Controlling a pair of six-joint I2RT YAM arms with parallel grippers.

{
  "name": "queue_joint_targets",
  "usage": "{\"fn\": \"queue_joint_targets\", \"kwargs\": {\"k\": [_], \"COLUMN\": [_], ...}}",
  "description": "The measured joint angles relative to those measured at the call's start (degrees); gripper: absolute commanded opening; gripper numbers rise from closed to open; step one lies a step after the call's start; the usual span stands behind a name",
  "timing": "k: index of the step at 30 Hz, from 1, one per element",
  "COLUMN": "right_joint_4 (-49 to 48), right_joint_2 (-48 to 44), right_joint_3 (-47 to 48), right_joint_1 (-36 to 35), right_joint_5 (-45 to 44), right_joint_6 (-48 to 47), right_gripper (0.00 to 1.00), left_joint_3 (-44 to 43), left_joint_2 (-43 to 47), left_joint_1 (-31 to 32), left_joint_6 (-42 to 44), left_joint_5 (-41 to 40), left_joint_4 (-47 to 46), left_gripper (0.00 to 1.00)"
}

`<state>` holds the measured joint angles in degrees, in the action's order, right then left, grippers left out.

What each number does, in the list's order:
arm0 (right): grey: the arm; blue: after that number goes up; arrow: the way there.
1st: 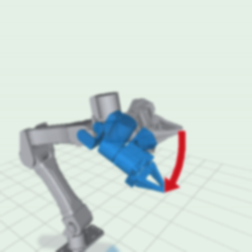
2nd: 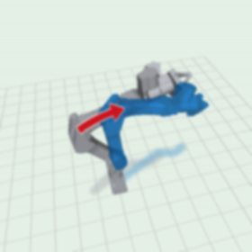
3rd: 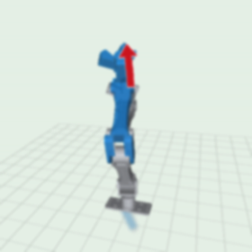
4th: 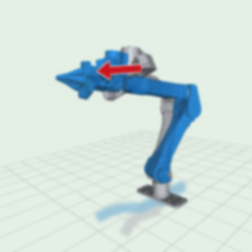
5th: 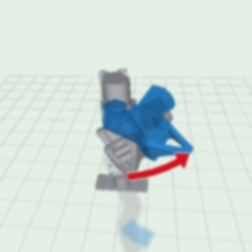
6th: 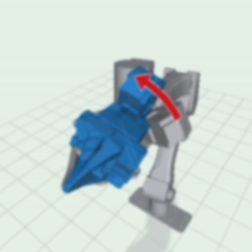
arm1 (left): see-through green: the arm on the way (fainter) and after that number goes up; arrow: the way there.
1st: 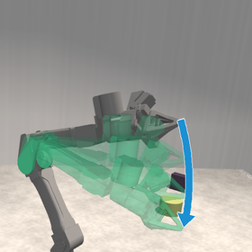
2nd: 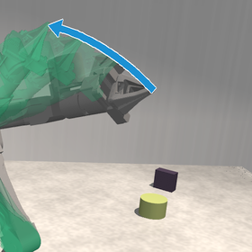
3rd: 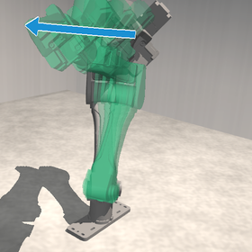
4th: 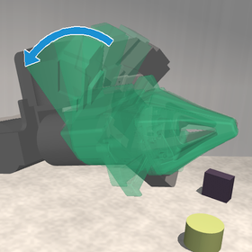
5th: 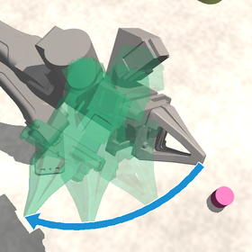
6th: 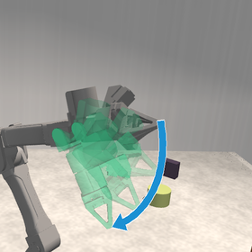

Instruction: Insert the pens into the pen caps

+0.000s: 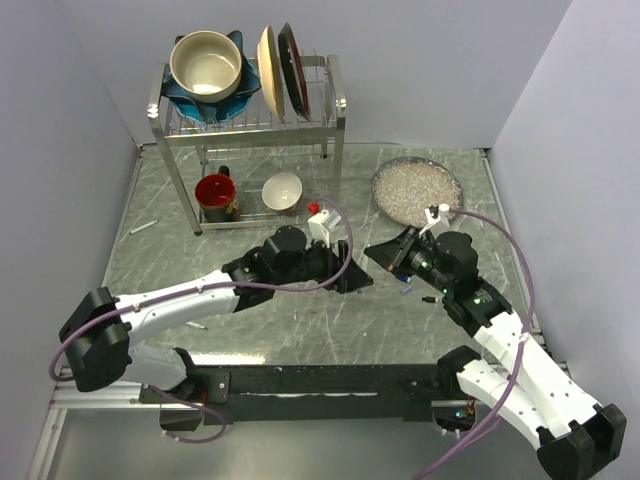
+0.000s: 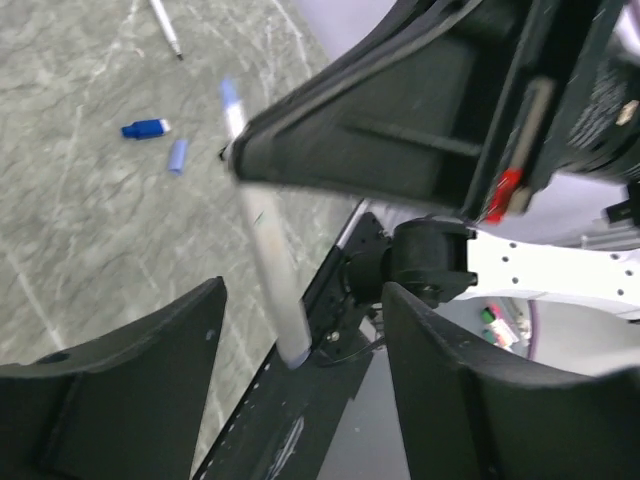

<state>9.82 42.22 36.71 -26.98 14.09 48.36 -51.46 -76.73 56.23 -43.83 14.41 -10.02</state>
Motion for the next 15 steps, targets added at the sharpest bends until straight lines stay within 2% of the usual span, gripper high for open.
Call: {"fn": "queue_joint_targets", "kwargs": {"k": [7,10,13,14,15], "right_joint_4": [-3.3,-4.26,-4.79,-4.81,-4.87], "right_joint_2": [-0.55,-0.52,-0.52,-0.52,-0.52], "right_joint_3": [-2.78,-3.3,-3.3,-3.3,-3.3], "right_joint_1": [-0.15,-0.15,-0.15,-0.15,-0.15], "right_joint_5": [1.14,1.66,1.75,1.77,1.86], "right_joint_6": [1.75,2.23,2.58,2.6,2.75], "right_gripper": [0.0,0.0,0.0,0.0,0.04], "left_joint_3": [-1.05,-1.05,-1.05,-1.05,-1.05], "left_joint_2": [-2.95,-3.72,-3.91,-3.91,-3.91], "left_joint_1": [0.0,-0.04,-0.04,-0.07,-0.07], "left_joint_6": [-0.68,-0.98,-1.11,-1.36,-1.33], "left_joint_5": [0.83,1.22,1.66,1.9,2.05], "left_joint_4": [-1.11,-1.11,-1.14,-1.22,-1.22], "left_gripper": [0.57,0.48,0.25,0.08,0.02]}}
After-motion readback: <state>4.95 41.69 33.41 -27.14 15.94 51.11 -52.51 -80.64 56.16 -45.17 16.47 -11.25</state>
